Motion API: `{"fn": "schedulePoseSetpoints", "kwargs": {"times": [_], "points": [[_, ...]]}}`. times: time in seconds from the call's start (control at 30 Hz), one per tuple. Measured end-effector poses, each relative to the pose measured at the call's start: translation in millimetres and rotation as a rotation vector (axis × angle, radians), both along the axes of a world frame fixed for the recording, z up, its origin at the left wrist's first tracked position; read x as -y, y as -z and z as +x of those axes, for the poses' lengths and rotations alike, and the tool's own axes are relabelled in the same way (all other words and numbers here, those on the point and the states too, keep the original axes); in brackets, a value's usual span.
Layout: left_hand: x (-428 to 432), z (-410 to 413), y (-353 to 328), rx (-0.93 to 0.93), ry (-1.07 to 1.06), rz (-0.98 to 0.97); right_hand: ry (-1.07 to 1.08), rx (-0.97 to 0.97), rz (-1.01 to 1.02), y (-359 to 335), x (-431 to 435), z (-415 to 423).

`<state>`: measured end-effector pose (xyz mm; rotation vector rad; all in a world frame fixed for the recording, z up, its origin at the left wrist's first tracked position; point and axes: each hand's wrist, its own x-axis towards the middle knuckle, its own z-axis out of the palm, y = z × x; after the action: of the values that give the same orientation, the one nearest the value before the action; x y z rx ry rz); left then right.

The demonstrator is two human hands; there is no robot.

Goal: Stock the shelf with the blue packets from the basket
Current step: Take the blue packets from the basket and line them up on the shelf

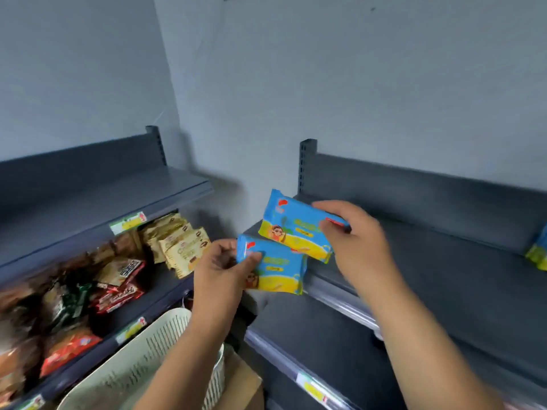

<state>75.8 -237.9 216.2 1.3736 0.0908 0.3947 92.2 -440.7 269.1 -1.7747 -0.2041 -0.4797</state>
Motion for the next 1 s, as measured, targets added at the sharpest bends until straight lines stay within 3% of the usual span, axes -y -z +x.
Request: {"fn": "schedulePoseSetpoints", "kwargs": {"times": [0.3, 0.57, 0.8, 1.0], "points": [[220, 9, -56, 0.017, 0.424, -0.029, 0.4, 0.127, -0.157, -70, 215, -73], [386, -2, -51, -0.187, 0.671, -0.033, 0.572, 0.056, -0.215, -64, 348, -132], [452, 6, -50, -0.268, 0.679, 0.085, 0.627, -0.034, -0.262, -56, 395, -146], [471, 13, -34, -0.094, 0.763, 0.432, 0.667, -0.081, -0.353, -47, 399, -151]]}}
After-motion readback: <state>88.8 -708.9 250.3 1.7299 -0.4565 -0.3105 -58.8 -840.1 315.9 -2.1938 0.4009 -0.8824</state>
